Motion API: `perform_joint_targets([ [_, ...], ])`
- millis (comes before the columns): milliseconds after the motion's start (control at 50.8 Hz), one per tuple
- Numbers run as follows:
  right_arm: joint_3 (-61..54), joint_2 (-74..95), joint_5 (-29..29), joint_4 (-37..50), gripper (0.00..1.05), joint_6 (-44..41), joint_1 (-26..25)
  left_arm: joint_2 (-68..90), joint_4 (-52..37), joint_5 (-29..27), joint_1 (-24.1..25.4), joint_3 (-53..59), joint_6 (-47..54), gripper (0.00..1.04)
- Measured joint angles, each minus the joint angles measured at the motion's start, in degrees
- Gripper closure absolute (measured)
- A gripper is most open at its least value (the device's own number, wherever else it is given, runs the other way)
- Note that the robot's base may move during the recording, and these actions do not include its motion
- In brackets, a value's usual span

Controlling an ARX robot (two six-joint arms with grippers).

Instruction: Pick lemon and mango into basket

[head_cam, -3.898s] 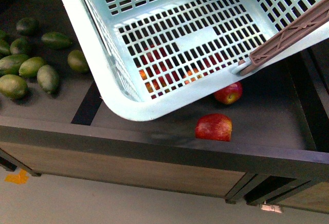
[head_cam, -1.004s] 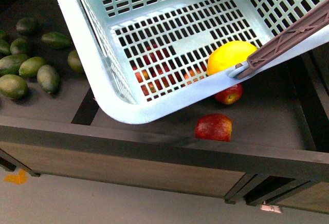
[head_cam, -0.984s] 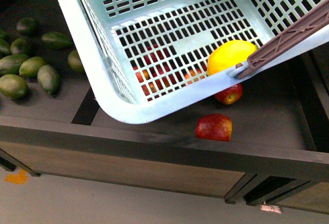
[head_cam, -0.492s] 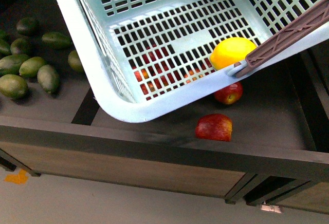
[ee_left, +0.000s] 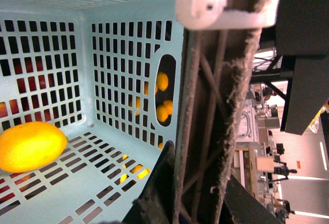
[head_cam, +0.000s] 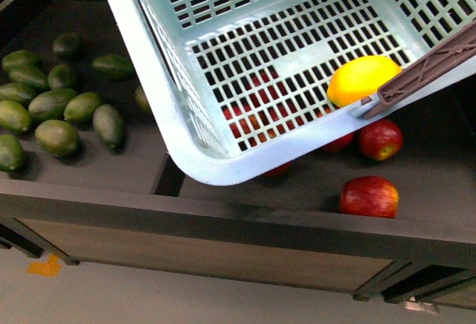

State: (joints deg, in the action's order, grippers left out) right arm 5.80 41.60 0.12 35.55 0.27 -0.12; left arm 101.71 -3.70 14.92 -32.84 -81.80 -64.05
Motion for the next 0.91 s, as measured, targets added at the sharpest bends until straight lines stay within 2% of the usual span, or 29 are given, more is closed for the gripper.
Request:
perform_joint_targets([
  [906,-0.17,-0.09,-0.13,0.0,0.09,-0.02,0.07,-0.02,0.0,-0.61,0.76,-0.02,0.74,0.98],
])
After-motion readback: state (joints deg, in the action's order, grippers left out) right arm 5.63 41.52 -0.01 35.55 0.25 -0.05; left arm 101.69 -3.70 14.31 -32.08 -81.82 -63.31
